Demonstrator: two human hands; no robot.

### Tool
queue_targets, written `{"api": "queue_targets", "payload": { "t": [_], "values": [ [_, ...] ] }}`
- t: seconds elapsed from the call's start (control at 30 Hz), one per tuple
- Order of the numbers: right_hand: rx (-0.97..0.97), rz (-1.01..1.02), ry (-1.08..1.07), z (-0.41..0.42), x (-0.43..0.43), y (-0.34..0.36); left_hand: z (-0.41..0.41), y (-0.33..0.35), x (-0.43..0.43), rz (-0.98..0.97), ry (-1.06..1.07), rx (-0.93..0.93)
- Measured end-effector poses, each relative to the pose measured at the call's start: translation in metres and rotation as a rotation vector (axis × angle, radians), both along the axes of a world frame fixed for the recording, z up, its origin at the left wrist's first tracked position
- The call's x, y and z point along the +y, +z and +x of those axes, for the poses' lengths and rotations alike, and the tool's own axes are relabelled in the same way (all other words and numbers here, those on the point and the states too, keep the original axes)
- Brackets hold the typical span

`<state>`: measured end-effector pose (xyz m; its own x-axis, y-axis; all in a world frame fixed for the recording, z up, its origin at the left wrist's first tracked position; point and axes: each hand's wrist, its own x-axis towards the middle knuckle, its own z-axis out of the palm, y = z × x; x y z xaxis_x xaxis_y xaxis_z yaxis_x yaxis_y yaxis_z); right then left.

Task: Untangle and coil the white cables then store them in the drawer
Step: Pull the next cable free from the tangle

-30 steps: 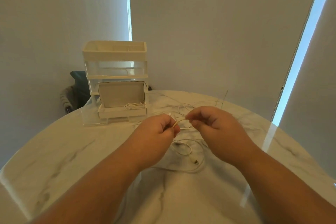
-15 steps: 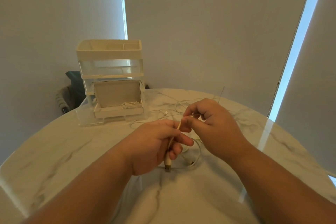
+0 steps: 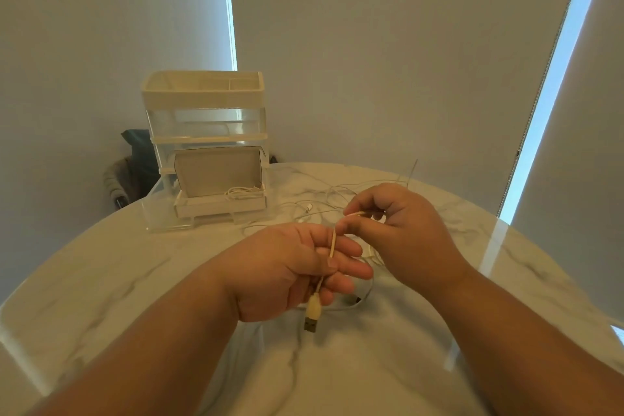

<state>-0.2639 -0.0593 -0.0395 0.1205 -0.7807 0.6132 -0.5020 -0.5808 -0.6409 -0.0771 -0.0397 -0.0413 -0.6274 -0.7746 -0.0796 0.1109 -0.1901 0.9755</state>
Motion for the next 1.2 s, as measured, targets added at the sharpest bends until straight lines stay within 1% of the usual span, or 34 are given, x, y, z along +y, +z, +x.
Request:
{"api": "queue_targets", "payload": {
  "t": [0.2, 0.3, 0.33, 0.4, 0.43, 0.47, 0.57, 0.6, 0.67, 0.73, 0.83, 0.97, 1.0, 1.1, 1.2],
  "values": [
    [-0.041, 0.081, 0.045, 0.003, -0.001, -0.002, -0.006, 0.008, 0.007, -0.033, 0.062, -0.079],
    [-0.079, 0.141, 0.037, 0.0, -0.006, -0.006, -0.007, 0.01, 0.006, -0.057, 0.117, -0.078],
    [-0.11, 0.183, 0.074, -0.002, -0.007, -0.007, -0.006, 0.011, 0.006, -0.058, 0.128, -0.067],
    [-0.189, 0.329, 0.256, -0.003, -0.009, -0.011, -0.006, 0.013, 0.008, -0.059, 0.126, -0.022],
    [-0.214, 0.404, 0.342, -0.003, -0.009, -0.012, -0.006, 0.015, 0.009, -0.056, 0.126, 0.015],
    [-0.209, 0.456, 0.376, -0.003, -0.008, -0.013, -0.006, 0.018, 0.01, -0.051, 0.134, 0.067],
    [-0.139, 0.515, 0.32, -0.004, -0.009, -0.016, 0.003, 0.026, 0.008, -0.044, 0.174, 0.326],
    [-0.168, 0.532, 0.332, -0.004, -0.011, -0.016, 0.009, 0.03, 0.007, -0.051, 0.189, 0.422],
    [-0.285, 0.555, 0.356, -0.004, -0.012, -0.015, 0.02, 0.036, 0.005, -0.061, 0.219, 0.573],
    [-0.407, 0.571, 0.363, -0.004, -0.013, -0.013, 0.027, 0.038, 0.003, -0.058, 0.253, 0.638],
    [-0.567, 0.601, 0.407, -0.005, -0.015, -0.011, 0.027, 0.035, 0.0, -0.043, 0.273, 0.633],
    [-0.859, 0.666, 0.613, -0.015, -0.018, -0.006, 0.023, 0.027, -0.005, -0.045, 0.33, 0.601],
    [-0.902, 0.671, 0.654, -0.017, -0.017, -0.005, 0.023, 0.025, -0.007, -0.033, 0.357, 0.592],
    [-0.889, 0.622, 0.746, -0.016, -0.012, -0.002, 0.02, 0.021, -0.012, 0.014, 0.432, 0.541],
    [-0.936, 0.602, 0.771, -0.013, -0.009, 0.0, 0.014, 0.016, -0.013, 0.021, 0.485, 0.451]
  ]
}}
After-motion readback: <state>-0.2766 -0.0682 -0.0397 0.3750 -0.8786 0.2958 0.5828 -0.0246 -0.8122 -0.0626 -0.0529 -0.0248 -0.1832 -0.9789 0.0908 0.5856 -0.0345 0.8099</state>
